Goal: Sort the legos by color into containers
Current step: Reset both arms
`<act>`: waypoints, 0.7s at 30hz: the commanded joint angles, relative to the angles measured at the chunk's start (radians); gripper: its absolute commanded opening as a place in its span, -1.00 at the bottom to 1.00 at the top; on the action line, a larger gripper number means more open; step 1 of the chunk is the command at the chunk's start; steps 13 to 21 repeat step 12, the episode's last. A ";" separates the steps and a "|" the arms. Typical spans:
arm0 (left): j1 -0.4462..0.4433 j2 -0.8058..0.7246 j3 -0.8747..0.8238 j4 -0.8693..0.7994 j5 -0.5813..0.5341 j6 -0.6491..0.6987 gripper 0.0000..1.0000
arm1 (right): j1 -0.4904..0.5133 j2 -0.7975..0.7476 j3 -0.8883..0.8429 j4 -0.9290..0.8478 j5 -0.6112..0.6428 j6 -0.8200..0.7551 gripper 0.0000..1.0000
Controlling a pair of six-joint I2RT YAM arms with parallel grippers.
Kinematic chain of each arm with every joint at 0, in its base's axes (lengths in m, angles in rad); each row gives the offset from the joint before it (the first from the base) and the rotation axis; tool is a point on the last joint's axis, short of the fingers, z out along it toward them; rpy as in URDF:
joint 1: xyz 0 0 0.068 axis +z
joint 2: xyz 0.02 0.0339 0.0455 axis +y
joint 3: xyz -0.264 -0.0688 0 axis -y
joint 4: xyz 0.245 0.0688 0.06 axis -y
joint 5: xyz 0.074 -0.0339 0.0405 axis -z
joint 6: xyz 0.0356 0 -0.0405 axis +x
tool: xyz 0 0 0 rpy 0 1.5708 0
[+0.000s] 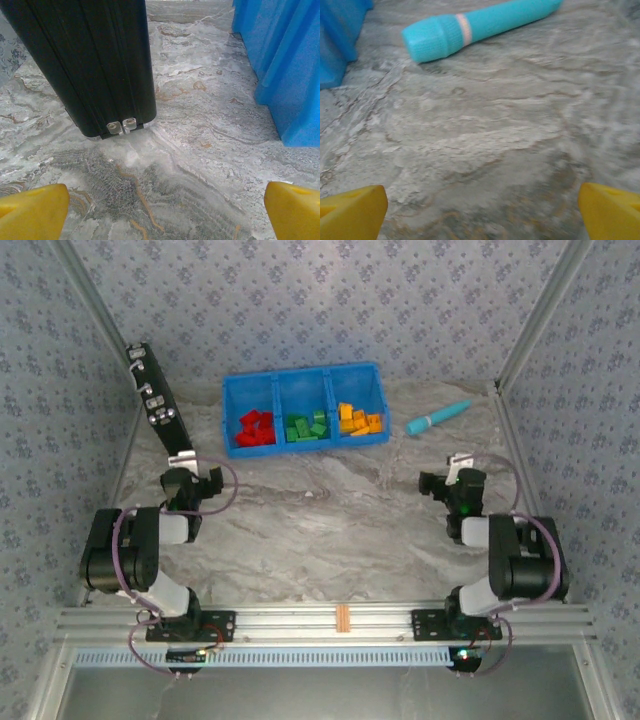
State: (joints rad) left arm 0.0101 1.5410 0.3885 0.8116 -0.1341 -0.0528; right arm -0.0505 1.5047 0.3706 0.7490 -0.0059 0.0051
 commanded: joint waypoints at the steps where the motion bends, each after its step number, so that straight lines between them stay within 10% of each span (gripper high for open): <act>1: -0.003 -0.006 0.016 0.015 0.014 0.010 1.00 | 0.006 0.016 0.030 0.039 -0.003 -0.030 0.99; 21: 0.004 -0.004 0.029 -0.005 0.082 0.026 1.00 | 0.018 0.019 0.027 0.048 0.018 -0.038 0.99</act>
